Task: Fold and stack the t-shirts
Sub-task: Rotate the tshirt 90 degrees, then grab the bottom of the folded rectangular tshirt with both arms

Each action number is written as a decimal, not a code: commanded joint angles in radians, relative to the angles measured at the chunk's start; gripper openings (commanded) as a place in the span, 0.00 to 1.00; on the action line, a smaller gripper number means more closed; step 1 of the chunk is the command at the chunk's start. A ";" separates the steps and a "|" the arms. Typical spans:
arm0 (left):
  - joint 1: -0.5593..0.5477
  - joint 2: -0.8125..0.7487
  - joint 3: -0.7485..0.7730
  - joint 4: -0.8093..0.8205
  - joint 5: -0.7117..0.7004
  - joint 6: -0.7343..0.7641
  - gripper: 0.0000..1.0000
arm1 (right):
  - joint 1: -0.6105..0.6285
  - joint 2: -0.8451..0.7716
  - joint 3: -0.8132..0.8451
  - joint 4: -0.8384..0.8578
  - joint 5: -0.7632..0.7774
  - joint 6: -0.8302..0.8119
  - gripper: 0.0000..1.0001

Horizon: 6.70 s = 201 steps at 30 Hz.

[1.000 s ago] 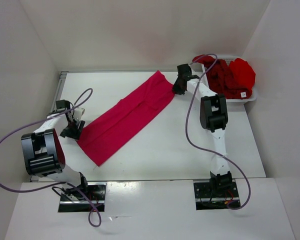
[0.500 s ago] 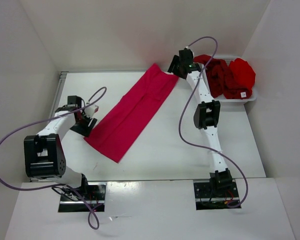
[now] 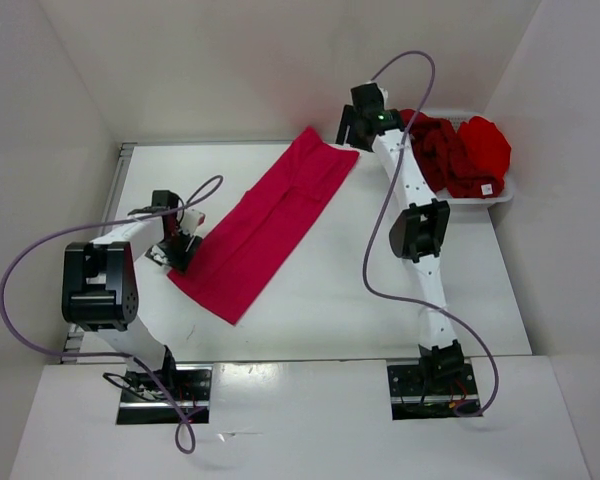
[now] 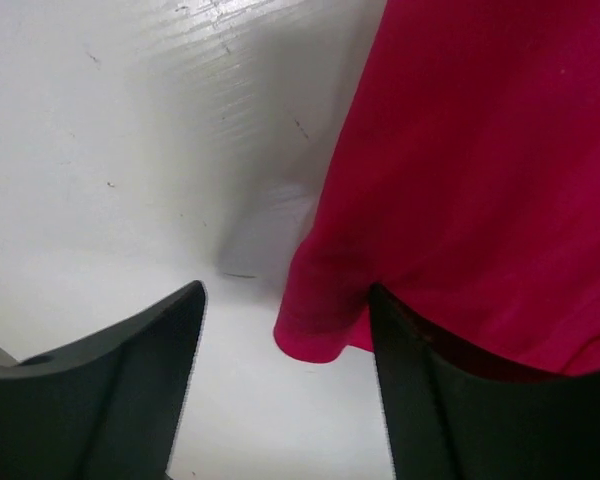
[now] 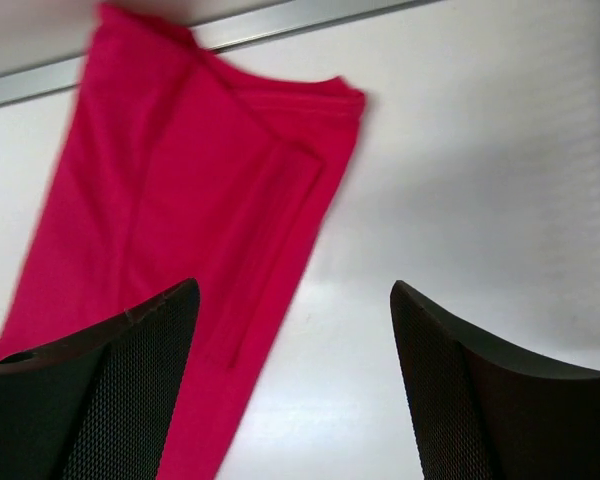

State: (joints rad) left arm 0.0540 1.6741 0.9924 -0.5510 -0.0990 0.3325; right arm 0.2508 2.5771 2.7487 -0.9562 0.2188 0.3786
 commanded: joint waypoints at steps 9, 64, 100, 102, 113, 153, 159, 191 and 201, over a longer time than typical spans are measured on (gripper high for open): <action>-0.046 0.101 -0.011 -0.092 0.174 0.039 0.22 | 0.102 -0.590 -0.715 0.207 0.120 -0.075 0.84; -0.562 -0.405 -0.046 -0.268 -0.056 0.001 0.74 | 0.649 -0.970 -1.680 0.407 -0.121 0.519 0.73; -0.453 -0.515 -0.038 -0.171 0.059 -0.004 0.79 | 0.599 -0.894 -1.807 0.363 -0.049 0.550 0.00; -0.477 -0.495 0.001 -0.171 0.059 -0.004 0.79 | 0.571 -0.923 -1.818 0.341 -0.027 0.537 0.00; -0.640 -0.373 0.132 -0.230 0.192 -0.075 0.79 | 0.539 -1.064 -1.905 0.278 -0.045 0.522 0.53; -0.476 -0.258 0.042 -0.015 0.375 0.227 0.66 | 0.780 -1.301 -2.020 0.290 -0.082 0.822 0.82; -0.554 -0.374 -0.125 -0.228 0.562 0.661 0.73 | 0.780 -1.301 -2.008 0.278 -0.050 0.822 0.82; -0.835 -0.969 -0.649 -0.006 0.441 1.611 0.64 | 0.780 -1.321 -2.100 0.372 -0.049 0.867 0.82; -0.881 -0.771 -0.660 0.129 0.392 1.611 0.56 | 0.780 -1.241 -2.082 0.402 -0.068 0.839 0.82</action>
State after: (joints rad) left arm -0.8215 0.8524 0.3309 -0.4816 0.2947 1.9118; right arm 1.0233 1.2991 0.6277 -0.5945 0.1394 1.2327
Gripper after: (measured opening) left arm 0.572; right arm 0.822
